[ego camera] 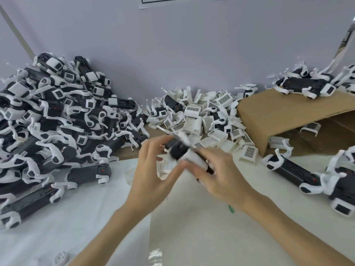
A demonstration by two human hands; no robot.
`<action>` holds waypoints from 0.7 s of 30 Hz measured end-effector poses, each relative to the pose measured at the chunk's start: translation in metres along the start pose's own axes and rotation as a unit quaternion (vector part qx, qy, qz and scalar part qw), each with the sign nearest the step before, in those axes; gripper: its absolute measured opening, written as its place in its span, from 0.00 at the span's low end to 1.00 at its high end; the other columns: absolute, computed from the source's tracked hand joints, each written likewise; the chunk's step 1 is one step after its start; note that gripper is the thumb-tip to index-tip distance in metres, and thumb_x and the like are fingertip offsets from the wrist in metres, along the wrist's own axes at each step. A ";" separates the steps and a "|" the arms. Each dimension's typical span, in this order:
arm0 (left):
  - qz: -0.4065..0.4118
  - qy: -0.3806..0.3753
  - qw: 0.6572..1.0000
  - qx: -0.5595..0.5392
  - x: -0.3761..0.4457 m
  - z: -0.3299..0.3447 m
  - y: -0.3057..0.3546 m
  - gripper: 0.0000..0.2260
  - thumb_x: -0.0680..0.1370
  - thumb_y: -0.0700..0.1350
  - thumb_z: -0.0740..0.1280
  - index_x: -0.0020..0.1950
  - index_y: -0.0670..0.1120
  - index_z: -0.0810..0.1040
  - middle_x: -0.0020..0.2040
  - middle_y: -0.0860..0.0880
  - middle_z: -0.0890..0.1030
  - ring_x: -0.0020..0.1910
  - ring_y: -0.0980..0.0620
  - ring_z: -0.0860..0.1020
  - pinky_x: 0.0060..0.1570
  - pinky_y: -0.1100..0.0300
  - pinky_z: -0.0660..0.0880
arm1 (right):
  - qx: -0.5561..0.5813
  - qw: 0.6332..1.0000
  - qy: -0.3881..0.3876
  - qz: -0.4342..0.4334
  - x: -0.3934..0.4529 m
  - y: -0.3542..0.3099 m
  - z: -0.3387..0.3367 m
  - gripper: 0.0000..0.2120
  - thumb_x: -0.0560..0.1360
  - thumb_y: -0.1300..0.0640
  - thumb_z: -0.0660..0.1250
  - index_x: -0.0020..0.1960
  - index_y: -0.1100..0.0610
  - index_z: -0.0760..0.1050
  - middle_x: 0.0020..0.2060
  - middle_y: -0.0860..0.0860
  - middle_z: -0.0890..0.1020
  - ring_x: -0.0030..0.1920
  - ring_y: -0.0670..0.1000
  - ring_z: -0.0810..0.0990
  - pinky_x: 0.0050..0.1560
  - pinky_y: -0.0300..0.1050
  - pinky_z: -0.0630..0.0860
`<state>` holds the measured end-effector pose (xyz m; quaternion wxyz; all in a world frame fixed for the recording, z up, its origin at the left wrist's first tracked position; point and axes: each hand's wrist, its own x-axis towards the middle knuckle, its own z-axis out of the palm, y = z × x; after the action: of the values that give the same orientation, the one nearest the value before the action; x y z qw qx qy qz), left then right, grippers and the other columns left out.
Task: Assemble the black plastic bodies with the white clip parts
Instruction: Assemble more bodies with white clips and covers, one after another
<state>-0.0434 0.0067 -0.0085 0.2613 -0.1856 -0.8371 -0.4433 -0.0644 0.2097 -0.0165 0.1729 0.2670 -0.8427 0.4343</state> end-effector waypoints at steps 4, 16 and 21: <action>-0.007 -0.167 0.986 0.011 0.005 -0.014 -0.020 0.27 0.80 0.59 0.73 0.77 0.63 0.68 0.67 0.62 0.77 0.65 0.56 0.77 0.63 0.68 0.71 | -0.124 0.988 -0.055 -0.077 -0.002 0.013 -0.002 0.23 0.76 0.36 0.71 0.63 0.51 0.81 0.49 0.36 0.75 0.54 0.45 0.72 0.65 0.54 0.67; -0.025 -0.229 0.973 0.008 -0.016 -0.006 -0.040 0.16 0.85 0.57 0.66 0.70 0.54 0.70 0.62 0.62 0.75 0.62 0.51 0.75 0.61 0.57 0.73 | -0.056 0.994 -0.065 -0.073 -0.008 0.024 0.016 0.17 0.79 0.42 0.70 0.62 0.51 0.79 0.53 0.34 0.75 0.59 0.37 0.70 0.65 0.41 0.64; -0.012 -0.224 0.973 0.054 -0.020 0.000 -0.038 0.14 0.86 0.55 0.60 0.70 0.53 0.68 0.58 0.51 0.75 0.58 0.48 0.72 0.61 0.55 0.71 | -0.062 0.994 -0.057 -0.070 -0.009 0.022 0.017 0.12 0.81 0.46 0.69 0.60 0.52 0.79 0.51 0.40 0.77 0.56 0.46 0.74 0.65 0.47 0.66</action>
<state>-0.0481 -0.0149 -0.0453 0.0720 -0.2559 -0.8991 -0.3478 -0.0713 0.2084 -0.0448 0.1713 0.3386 -0.8557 0.3518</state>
